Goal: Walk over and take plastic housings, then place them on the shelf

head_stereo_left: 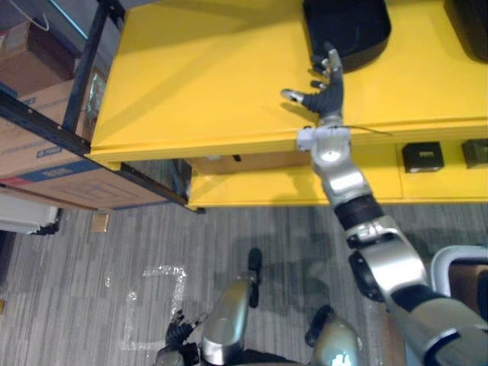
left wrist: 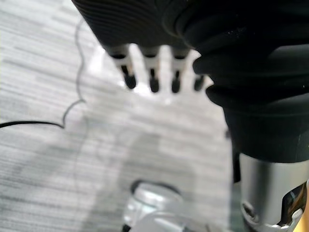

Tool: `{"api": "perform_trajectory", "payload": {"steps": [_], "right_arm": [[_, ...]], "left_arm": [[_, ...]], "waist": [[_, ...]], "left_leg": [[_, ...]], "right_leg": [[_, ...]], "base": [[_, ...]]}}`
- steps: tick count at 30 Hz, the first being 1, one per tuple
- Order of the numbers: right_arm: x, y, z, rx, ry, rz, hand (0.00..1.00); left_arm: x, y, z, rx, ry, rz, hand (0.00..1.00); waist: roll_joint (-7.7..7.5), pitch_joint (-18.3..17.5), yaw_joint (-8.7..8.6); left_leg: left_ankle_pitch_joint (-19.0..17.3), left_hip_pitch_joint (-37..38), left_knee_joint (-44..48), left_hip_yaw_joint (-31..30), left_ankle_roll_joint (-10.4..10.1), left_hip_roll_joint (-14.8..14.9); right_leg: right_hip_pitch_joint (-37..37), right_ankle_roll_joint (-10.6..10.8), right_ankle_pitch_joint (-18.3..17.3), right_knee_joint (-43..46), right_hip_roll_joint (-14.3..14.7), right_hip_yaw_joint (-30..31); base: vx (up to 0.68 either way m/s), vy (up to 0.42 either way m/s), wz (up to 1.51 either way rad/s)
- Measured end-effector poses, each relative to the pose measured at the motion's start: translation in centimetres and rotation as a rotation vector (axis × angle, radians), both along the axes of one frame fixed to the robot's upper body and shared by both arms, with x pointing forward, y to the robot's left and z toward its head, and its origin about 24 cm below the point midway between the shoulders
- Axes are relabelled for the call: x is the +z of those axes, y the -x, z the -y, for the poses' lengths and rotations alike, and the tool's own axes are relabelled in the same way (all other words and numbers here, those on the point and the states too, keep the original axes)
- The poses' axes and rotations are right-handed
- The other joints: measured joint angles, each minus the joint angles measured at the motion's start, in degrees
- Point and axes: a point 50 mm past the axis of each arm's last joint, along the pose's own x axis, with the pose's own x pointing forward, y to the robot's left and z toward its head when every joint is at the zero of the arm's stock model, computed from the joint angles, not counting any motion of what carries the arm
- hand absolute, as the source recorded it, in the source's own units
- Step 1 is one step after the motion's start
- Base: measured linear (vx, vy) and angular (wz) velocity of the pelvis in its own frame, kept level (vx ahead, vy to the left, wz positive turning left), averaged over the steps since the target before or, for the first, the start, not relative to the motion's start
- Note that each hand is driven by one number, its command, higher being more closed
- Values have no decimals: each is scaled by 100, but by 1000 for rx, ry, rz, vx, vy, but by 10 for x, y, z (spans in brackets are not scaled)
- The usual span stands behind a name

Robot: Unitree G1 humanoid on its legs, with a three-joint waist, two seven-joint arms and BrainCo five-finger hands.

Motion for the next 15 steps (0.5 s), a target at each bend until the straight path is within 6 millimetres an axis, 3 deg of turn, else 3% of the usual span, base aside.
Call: {"api": "perform_trajectory", "payload": {"steps": [5, 9, 10, 12, 15], "right_arm": [[-9, 6, -26, 191, 138, -18, 0], [-18, 31, -75, 416, 225, 14, 0], [-11, 45, -92, 493, 215, 62, 0], [3, 66, -109, 572, 181, 152, 0], [22, 83, -102, 521, 91, 262, 0]], "left_arm": [[0, 0, 0, -13, -3, 1, 0], [1, -2, -2, -30, -25, 15, 0], [2, -2, -2, -29, -29, 24, 0], [3, -3, -5, -11, -34, 33, 0], [4, -3, -13, 1, -65, 43, 0]], "waist": [[-2, -1, -28], [-31, -8, -55], [-44, -5, -60], [-82, 19, -87], [-242, -43, -169]], "left_leg": [[-2, 0, 14, -4, -4, 46], [-18, 2, 16, -58, -26, 136], [-19, 3, 17, -52, -27, 146], [-28, 95, 9, -26, -33, 166], [-46, 179, -19, 14, -45, 206]], "right_leg": [[68, 12, 56, -149, 87, -12], [225, -1, 145, -405, 220, -122], [233, -3, 149, -423, 230, -123], [344, -8, 179, -505, 258, -119], [398, -21, 205, -577, 309, -89]], "base": [[14, -2, 0], [35, -5, 5], [0, 0, 0], [17, -3, -4], [-29, -5, -8]]}}
